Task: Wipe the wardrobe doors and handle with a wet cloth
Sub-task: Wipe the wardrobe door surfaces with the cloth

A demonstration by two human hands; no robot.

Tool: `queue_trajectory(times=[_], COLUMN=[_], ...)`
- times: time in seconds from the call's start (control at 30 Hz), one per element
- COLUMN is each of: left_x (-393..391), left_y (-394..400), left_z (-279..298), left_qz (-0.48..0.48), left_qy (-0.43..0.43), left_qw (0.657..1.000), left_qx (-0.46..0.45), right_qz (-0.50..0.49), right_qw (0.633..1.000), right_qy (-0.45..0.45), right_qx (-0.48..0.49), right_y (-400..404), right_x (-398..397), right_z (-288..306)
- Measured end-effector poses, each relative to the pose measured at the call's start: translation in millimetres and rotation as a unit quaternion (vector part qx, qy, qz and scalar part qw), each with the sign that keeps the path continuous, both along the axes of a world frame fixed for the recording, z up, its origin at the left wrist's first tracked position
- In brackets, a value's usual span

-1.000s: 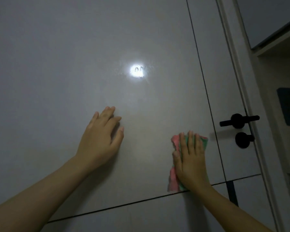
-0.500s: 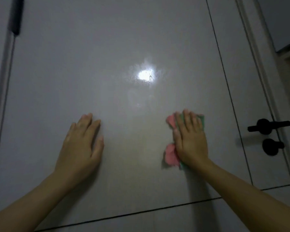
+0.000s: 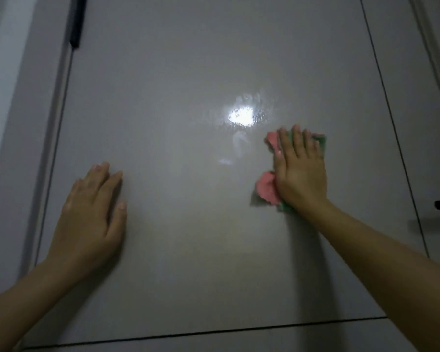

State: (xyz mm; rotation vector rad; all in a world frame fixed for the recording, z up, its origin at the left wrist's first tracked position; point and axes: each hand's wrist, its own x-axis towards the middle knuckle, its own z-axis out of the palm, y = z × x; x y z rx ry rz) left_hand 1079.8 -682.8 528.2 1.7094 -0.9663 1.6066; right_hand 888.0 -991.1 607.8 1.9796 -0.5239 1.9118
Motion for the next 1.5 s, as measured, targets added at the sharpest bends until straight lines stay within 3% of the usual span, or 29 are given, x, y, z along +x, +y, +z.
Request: queue_trajectory(times=[0.07, 0.13, 0.2, 0.3, 0.37, 0.47, 0.53, 0.63, 0.73, 0.8, 0.87, 0.97, 1.03, 1.13, 1.27, 1.33, 1.4, 1.5], left_x=[14, 26, 34, 41, 43, 46, 50, 54, 53, 48, 45, 47, 54, 60, 63, 65, 65, 67], left_y=[13, 23, 28, 31, 33, 32, 32, 31, 34, 36, 48, 58, 59, 59, 71, 76, 78, 78], left_z=[-3, -9, -17, -20, -22, -26, -25, -25, -25, -29, -42, -68, -81, -83, -90, -97, -103, -106], left_qz=[0.014, 0.033, 0.049, 0.048, 0.047, 0.042, 0.041, 0.04, 0.027, 0.0, 0.017, 0.059, 0.062, 0.04, 0.023, 0.031, 0.034, 0.036], left_qy=[0.01, 0.017, 0.022, 0.007, -0.015, -0.037, -0.041, -0.056, -0.045, -0.025, -0.02, 0.019, 0.034, 0.043, 0.047, 0.053, 0.059, 0.057], left_qw=[1.0, 0.999, 0.999, 0.999, 0.999, 0.998, 0.998, 0.997, 0.998, 0.999, 0.999, 0.997, 0.996, 0.994, 0.995, 0.996, 0.995, 0.996], left_qx=[0.0, 0.001, -0.002, 0.008, 0.018, 0.02, 0.019, 0.021, 0.021, 0.031, 0.022, -0.035, -0.056, -0.088, -0.082, -0.068, -0.068, -0.066], right_qz=[0.017, 0.028, 0.035, 0.02, -0.001, 0.0, 0.017, 0.029, 0.02, 0.013, 0.006, -0.003, 0.018, 0.037, 0.031, 0.019, 0.006, 0.003], right_qw=[0.997, 0.996, 0.959, 0.908, 0.931, 0.994, 0.999, 0.981, 0.904, 0.859, 0.874, 0.958, 0.981, 0.965, 0.868, 0.847, 0.871, 0.937], right_qy=[-0.04, 0.027, 0.149, 0.248, 0.201, 0.053, -0.001, 0.091, 0.274, 0.334, 0.31, 0.188, 0.116, 0.158, 0.325, 0.342, 0.32, 0.23], right_qx=[0.057, -0.077, -0.238, -0.337, -0.304, -0.097, -0.028, -0.171, -0.328, -0.388, -0.373, -0.216, -0.153, -0.204, -0.373, -0.406, -0.374, -0.264], right_y=[35, 67, 75, 53, 44, 59, 87, 119, 114, 97, 95, 123, 160, 209, 195, 170, 162, 192], right_x=[26, 48, 55, 34, 31, 47, 68, 93, 76, 59, 62, 90, 121, 154, 135, 117, 114, 139], right_z=[3, -19, -53, -46, -18, 24, 25, -32, -101, -96, -75, -46, -37, -50, -98, -94, -79, -53])
